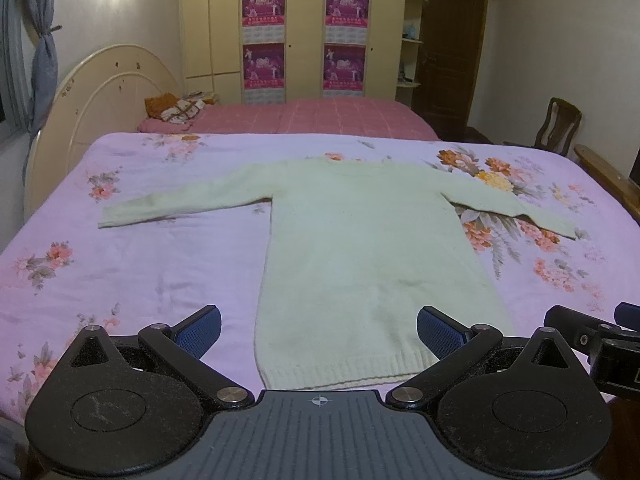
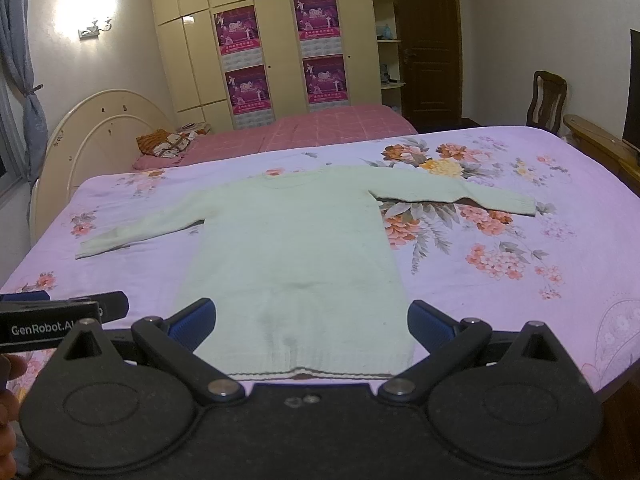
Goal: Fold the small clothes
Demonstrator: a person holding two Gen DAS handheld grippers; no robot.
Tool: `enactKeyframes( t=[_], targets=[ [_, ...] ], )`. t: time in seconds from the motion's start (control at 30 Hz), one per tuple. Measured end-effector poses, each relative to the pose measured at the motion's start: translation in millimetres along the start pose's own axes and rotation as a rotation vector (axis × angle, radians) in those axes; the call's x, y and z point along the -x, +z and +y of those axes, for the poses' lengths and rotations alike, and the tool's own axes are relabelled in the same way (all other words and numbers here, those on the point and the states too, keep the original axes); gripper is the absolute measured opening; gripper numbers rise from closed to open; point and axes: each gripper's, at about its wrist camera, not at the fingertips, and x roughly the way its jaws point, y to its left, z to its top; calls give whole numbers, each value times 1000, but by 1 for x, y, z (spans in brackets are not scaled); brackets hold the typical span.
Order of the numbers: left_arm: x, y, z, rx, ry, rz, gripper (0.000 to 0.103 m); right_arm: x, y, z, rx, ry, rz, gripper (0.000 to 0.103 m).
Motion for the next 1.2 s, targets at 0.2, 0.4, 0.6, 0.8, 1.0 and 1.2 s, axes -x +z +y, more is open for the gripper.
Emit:
enactKeyframes(
  t=[0.2, 0.4, 0.6, 0.8, 1.0, 1.2],
  targets=[
    [-10, 1, -3, 3, 10, 11, 103, -7, 2, -3, -12, -10, 38, 102],
    [-22, 5, -4, 7, 23, 21, 103, -10, 3, -4, 18, -31, 49, 102],
    [-39, 13, -5, 14, 32, 24, 103, -26, 14, -7, 39, -43, 66, 102],
    [-64, 23, -6, 24, 37, 41, 103, -45, 21, -9, 40, -38, 84, 102],
    [-92, 33, -12, 13, 47, 49, 103, -70, 31, -15, 38, -47, 93, 102],
    [-124, 47, -17, 16, 46, 60, 103, -99, 40, -24, 28, -59, 99, 102]
  ],
)
